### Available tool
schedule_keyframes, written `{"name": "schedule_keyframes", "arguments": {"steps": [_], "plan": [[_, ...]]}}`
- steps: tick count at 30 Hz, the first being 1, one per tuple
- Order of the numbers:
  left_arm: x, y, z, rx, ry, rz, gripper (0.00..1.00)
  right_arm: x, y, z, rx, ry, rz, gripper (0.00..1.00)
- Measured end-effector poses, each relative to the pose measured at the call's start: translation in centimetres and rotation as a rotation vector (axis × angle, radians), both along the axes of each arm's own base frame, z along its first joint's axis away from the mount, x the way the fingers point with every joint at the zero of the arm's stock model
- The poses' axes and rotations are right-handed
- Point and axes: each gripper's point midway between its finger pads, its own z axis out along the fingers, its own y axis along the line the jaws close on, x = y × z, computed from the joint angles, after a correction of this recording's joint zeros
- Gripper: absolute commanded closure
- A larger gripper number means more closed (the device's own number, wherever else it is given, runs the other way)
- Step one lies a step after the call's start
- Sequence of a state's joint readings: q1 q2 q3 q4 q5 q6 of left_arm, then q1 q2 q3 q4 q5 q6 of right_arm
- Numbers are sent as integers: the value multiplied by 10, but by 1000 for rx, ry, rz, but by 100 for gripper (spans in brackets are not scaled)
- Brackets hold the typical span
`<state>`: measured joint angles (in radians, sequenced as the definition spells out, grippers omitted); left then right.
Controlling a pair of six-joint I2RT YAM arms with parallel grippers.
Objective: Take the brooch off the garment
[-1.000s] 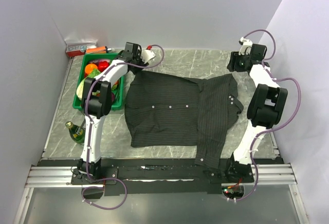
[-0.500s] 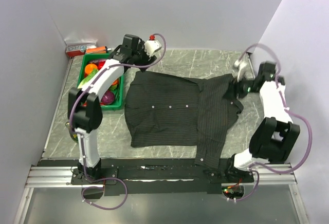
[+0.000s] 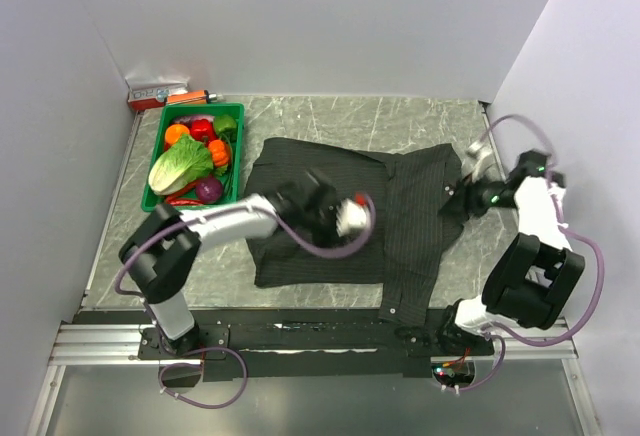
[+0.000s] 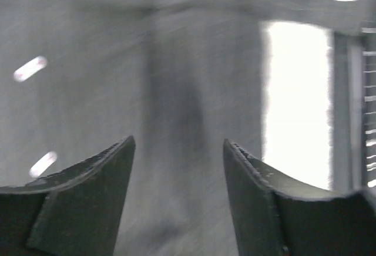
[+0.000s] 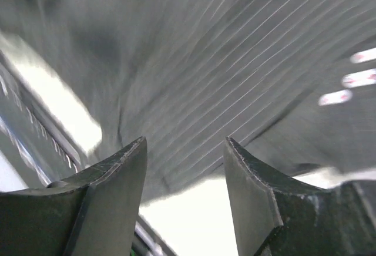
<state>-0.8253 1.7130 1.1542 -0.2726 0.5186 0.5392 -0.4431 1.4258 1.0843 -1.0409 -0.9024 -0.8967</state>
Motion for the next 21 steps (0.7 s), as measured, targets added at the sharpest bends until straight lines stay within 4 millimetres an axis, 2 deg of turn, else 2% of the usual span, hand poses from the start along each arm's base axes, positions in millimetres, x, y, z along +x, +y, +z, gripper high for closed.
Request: {"name": "schedule_keyframes", "arguments": {"steps": [2, 3, 5, 7, 10, 15, 21], "plan": [[-32, -18, -11, -6, -7, -87, 39, 24, -12, 26, 46, -61, -92, 39], [-44, -29, -11, -26, -28, -130, 39, 34, -16, 38, 66, -97, -122, 39], [-58, -49, -6, -71, -68, -190, 39, 46, -18, 54, 92, -155, -156, 37], [-76, -68, 0, -125, -108, -252, 39, 50, -16, 63, 113, -186, -185, 37], [-108, -85, 0, -174, -123, -331, 40, 50, -12, 73, 138, -208, -211, 37], [-142, -104, -20, -182, -120, -414, 44, 54, -12, 75, 151, -221, -232, 37], [-160, -101, -48, -140, -105, -463, 43, 52, -10, 67, 171, -192, -248, 37]]}}
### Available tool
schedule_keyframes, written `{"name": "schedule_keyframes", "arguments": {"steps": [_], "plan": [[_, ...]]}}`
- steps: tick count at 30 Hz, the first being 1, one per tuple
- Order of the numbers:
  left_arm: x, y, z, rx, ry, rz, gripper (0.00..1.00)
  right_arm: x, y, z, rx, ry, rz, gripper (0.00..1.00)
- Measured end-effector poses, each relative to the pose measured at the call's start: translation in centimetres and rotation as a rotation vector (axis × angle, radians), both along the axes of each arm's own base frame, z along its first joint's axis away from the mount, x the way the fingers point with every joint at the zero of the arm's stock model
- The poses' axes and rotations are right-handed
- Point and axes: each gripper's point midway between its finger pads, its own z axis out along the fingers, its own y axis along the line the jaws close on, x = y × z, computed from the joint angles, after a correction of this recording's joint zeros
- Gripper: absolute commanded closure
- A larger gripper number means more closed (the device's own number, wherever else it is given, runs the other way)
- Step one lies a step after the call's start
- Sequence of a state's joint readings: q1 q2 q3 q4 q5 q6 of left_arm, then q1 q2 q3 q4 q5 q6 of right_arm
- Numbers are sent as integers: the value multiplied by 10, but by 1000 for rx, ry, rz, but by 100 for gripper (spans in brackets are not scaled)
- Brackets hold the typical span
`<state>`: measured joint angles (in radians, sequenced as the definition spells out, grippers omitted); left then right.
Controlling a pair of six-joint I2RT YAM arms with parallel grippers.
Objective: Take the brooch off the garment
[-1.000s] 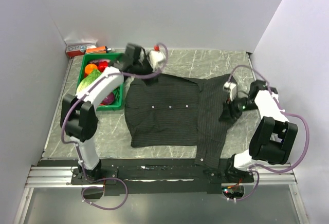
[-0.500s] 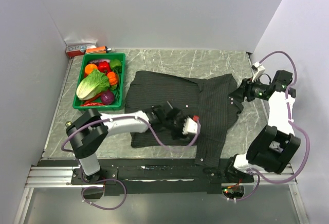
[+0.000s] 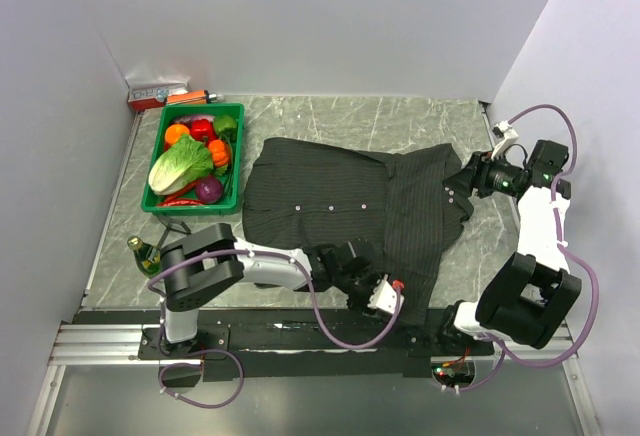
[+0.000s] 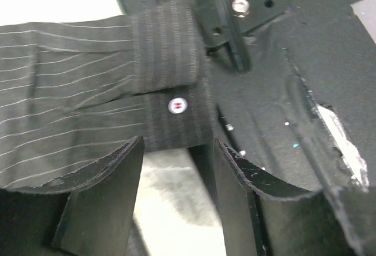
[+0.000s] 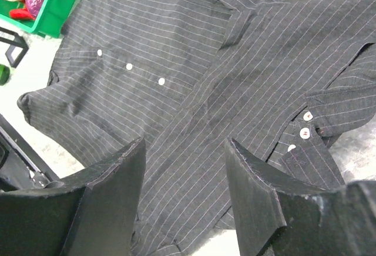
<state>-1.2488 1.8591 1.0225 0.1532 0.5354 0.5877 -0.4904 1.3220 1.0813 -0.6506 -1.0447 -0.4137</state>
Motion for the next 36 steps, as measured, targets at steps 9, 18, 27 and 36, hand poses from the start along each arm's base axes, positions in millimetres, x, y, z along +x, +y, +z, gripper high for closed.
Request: {"name": "schedule_keyframes", "arguments": {"steps": [9, 18, 27, 36], "plan": [[-22, -16, -18, -4, 3, -56, 41, 0, 0, 0, -1, 0, 1, 37], [-8, -40, -23, -51, -76, -10, 72, 4, -2, 2, 6, 8, -3, 38], [5, -37, -21, -31, -86, -4, 99, 9, -4, 9, 21, 16, -23, 38], [127, -42, 78, -30, 29, 202, 99, 16, -15, 47, -39, -43, -100, 39]]}}
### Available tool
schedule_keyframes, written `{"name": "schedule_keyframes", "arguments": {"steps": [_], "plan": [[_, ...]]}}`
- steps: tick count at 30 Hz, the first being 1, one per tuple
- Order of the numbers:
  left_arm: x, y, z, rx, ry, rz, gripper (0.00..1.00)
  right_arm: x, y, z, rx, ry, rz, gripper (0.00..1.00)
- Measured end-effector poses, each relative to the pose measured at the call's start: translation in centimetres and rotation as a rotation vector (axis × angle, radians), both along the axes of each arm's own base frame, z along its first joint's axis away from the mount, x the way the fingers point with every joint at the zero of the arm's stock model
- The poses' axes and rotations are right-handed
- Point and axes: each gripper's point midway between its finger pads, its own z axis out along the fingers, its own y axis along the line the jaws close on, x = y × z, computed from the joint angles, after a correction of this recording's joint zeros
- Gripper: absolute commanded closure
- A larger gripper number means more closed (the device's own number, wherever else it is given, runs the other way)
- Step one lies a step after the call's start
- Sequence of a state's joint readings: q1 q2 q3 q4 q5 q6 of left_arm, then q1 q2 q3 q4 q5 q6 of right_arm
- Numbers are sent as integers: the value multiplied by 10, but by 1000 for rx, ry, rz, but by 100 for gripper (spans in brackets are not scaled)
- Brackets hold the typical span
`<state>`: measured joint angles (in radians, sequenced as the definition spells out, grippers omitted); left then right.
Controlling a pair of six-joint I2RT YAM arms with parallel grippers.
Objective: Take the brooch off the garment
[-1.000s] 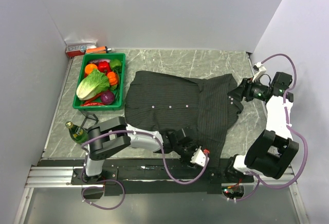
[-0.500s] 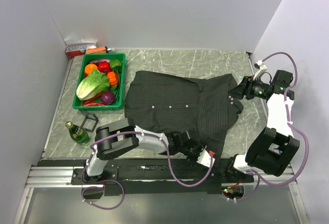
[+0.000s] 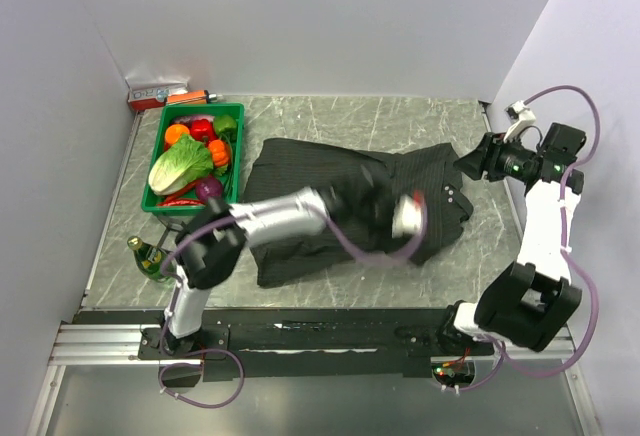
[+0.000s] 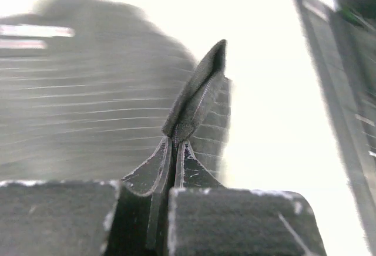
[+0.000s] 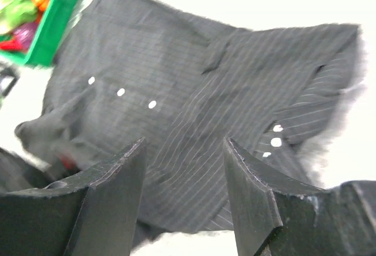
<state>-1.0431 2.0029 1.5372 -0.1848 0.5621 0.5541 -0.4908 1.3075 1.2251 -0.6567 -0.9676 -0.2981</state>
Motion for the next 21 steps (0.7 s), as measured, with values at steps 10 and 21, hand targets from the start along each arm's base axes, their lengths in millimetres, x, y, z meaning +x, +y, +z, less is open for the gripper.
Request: {"name": "schedule_keyframes", "arguments": {"steps": [10, 21], "plan": [[233, 46, 198, -373, -253, 398, 99, -2, -8, 51, -33, -102, -150, 39], [364, 66, 95, -474, -322, 621, 99, 6, -8, 47, 28, -52, -196, 40]]}}
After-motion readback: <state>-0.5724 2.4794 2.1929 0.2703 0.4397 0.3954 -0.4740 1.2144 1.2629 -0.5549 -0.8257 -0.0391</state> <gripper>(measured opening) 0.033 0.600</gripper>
